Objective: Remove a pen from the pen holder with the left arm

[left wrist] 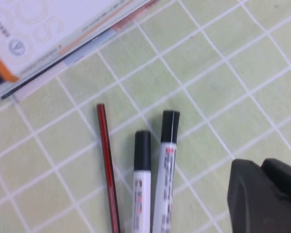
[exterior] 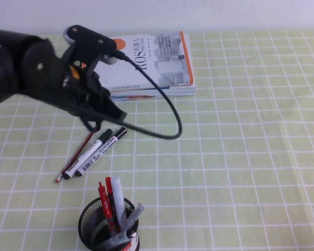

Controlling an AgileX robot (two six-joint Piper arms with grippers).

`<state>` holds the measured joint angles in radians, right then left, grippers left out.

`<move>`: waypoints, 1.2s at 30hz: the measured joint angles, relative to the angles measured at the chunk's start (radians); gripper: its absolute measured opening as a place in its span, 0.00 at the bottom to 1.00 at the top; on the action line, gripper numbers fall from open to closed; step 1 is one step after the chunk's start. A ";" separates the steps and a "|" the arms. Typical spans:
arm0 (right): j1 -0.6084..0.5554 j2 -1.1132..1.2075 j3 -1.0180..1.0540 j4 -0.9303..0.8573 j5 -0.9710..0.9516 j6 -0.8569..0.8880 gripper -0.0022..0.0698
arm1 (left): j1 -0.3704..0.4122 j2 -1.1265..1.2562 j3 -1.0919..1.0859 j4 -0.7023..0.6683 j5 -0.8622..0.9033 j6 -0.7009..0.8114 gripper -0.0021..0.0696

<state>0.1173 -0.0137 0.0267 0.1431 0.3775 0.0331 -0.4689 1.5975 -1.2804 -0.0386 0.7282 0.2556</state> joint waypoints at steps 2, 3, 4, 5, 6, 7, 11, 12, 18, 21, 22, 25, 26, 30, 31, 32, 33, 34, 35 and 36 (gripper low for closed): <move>0.000 0.000 0.000 0.000 0.000 0.000 0.01 | 0.000 -0.111 0.084 -0.002 -0.017 -0.006 0.04; 0.000 0.000 0.000 0.000 0.000 0.000 0.01 | 0.000 -0.151 0.128 -0.002 -0.028 -0.007 0.03; 0.000 0.000 0.000 0.000 0.000 0.000 0.01 | 0.000 -0.200 0.171 -0.002 -0.041 -0.014 0.03; 0.000 0.000 0.000 0.000 0.000 0.000 0.01 | 0.000 -0.249 0.214 -0.002 -0.057 -0.020 0.03; 0.000 0.000 0.000 0.000 0.000 0.000 0.01 | 0.000 -0.288 0.249 -0.002 -0.074 -0.028 0.03; 0.000 0.000 0.000 0.000 0.000 0.000 0.01 | 0.000 -0.336 0.291 -0.002 -0.092 -0.037 0.03; 0.000 0.000 0.000 0.000 0.000 0.000 0.01 | 0.000 -0.496 0.445 -0.002 -0.157 -0.087 0.03; 0.000 0.000 0.000 0.000 0.000 0.000 0.01 | 0.000 -0.531 0.481 -0.002 -0.171 -0.103 0.03; 0.000 0.000 0.000 0.000 0.000 0.000 0.01 | 0.000 -0.711 0.654 -0.027 -0.278 -0.158 0.03; 0.000 0.000 0.000 0.000 0.000 0.000 0.01 | 0.000 -0.794 0.715 -0.040 -0.306 -0.177 0.03; 0.000 0.000 0.000 0.000 0.000 0.000 0.01 | 0.000 -0.813 0.730 -0.040 -0.309 -0.177 0.03; 0.000 0.000 0.000 0.000 0.000 0.000 0.01 | 0.000 -0.838 0.755 -0.035 -0.309 -0.178 0.03; 0.000 0.000 0.000 0.000 0.000 0.000 0.01 | 0.000 -0.840 0.757 -0.027 -0.309 -0.178 0.03; 0.000 0.000 0.000 0.000 0.000 0.000 0.01 | 0.000 -0.842 0.761 -0.012 -0.309 -0.178 0.03; 0.000 0.000 0.000 0.000 0.000 0.000 0.01 | 0.000 -0.842 0.761 -0.010 -0.309 -0.178 0.03; 0.000 0.000 0.000 0.000 0.000 0.000 0.01 | 0.000 -0.842 0.761 -0.005 -0.309 -0.178 0.03; 0.000 0.000 0.000 0.000 0.000 0.000 0.01 | 0.000 -0.844 0.761 -0.003 -0.309 -0.178 0.03; 0.000 0.000 0.000 0.000 0.000 0.000 0.01 | 0.000 -0.844 0.761 0.001 -0.309 -0.178 0.03; 0.000 0.000 0.000 0.000 0.000 0.000 0.01 | 0.000 -0.845 0.763 0.003 -0.313 -0.178 0.03; 0.000 0.000 0.000 0.000 0.000 0.000 0.01 | 0.000 -0.848 0.767 0.008 -0.327 -0.177 0.03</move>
<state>0.1173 -0.0137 0.0267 0.1431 0.3775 0.0331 -0.4689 0.7496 -0.5131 -0.0305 0.4016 0.0790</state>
